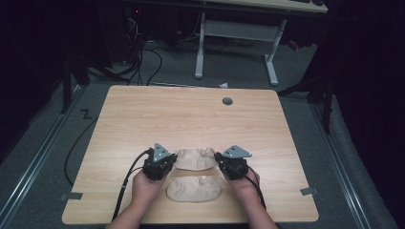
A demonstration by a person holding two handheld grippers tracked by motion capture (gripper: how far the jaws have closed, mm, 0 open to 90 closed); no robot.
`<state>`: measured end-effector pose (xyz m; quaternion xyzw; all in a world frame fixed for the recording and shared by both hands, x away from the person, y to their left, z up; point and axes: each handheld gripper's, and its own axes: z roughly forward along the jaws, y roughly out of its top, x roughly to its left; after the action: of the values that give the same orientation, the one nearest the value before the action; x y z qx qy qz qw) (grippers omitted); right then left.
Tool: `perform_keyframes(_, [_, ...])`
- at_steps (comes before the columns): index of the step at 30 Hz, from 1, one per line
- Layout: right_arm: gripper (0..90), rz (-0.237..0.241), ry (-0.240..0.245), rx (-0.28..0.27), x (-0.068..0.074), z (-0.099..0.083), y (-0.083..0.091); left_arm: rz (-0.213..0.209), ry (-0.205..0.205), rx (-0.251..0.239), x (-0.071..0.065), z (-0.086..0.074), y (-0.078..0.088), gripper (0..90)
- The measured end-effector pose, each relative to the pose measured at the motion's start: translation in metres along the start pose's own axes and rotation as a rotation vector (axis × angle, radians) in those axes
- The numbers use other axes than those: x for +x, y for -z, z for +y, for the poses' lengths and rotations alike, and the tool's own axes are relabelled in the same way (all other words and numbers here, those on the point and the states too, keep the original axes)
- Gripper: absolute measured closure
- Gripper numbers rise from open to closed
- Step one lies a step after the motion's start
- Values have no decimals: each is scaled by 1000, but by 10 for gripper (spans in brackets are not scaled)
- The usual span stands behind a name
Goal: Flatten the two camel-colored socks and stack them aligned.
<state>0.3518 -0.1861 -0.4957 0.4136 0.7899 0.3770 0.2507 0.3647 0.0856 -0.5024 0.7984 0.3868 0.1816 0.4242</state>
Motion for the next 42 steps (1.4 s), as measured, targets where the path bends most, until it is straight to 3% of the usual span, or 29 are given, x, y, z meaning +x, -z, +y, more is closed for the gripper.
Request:
perform_keyframes(9, [851, -1, 22, -13, 5, 0, 11, -18, 0, 2, -1, -2, 11, 870])
perform_keyframes(23, [851, 28, 54, -17, 21, -12, 31, -52, -47, 23, -9, -10, 36, 869])
perform_keyframes(32, [849, 36, 76, -6, 30, -21, 39, -82, -50, 25, -13, -22, 44, 868])
perform_keyframes(42, [849, 52, 90, 8, 39, -33, 50, -127, -63, 62, -21, -31, 50, 867])
